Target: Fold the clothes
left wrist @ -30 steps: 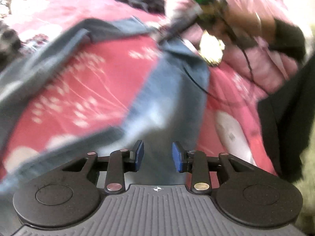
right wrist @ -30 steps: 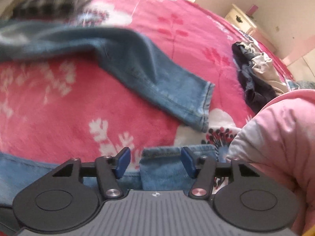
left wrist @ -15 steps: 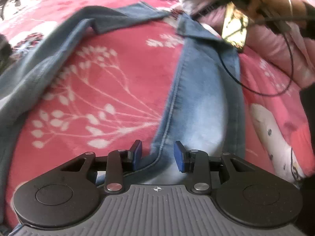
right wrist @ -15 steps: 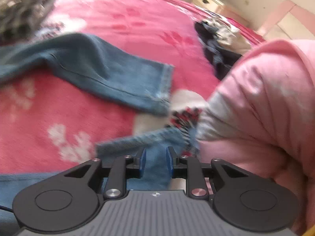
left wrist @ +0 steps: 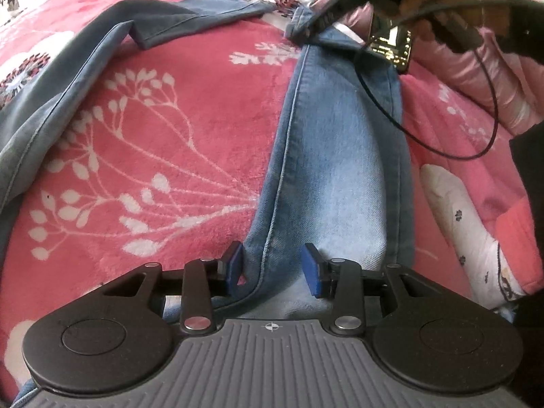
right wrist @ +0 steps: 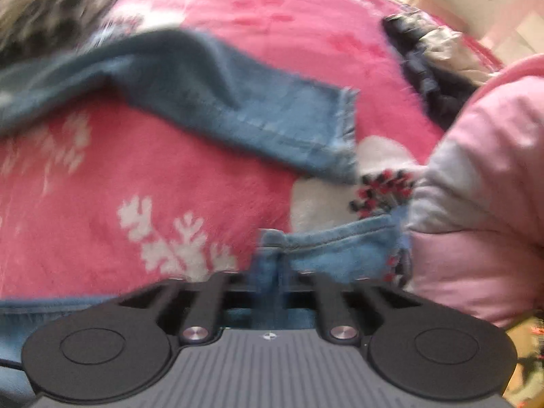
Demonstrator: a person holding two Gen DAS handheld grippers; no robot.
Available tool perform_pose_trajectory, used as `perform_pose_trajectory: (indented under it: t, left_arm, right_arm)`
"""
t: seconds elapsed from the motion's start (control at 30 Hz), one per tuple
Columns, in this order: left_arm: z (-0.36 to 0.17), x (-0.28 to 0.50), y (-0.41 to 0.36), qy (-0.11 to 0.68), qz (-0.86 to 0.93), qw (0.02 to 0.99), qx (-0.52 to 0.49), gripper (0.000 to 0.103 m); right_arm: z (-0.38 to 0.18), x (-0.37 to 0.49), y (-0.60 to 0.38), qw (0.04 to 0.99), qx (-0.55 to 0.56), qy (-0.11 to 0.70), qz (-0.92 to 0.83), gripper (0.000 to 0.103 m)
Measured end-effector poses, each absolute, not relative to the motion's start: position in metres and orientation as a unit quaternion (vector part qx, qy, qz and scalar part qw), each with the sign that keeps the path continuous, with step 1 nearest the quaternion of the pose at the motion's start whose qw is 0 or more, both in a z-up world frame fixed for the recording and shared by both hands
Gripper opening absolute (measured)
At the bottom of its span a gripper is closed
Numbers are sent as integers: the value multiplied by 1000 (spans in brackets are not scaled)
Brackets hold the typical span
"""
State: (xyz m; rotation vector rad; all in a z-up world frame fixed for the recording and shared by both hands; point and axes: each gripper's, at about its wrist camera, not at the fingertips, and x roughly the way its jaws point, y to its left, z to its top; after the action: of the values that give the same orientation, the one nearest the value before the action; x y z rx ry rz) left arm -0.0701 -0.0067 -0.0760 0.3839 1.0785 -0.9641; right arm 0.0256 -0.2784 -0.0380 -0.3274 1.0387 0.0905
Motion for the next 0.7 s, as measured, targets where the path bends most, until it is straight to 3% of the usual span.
perform_pose_trajectory:
  t: [0.33, 0.5, 0.7]
  left_arm:
    - [-80, -80, -11, 462, -430, 753, 185, 36]
    - [-76, -78, -11, 459, -420, 765, 169, 11]
    - [-53, -58, -2, 426, -387, 803, 156, 5]
  right_arm:
    - [60, -8, -317, 928, -108, 357, -9, 5]
    - [82, -24, -326, 944, -110, 311, -15, 5]
    - [111, -42, -328, 954, -166, 249, -32, 5]
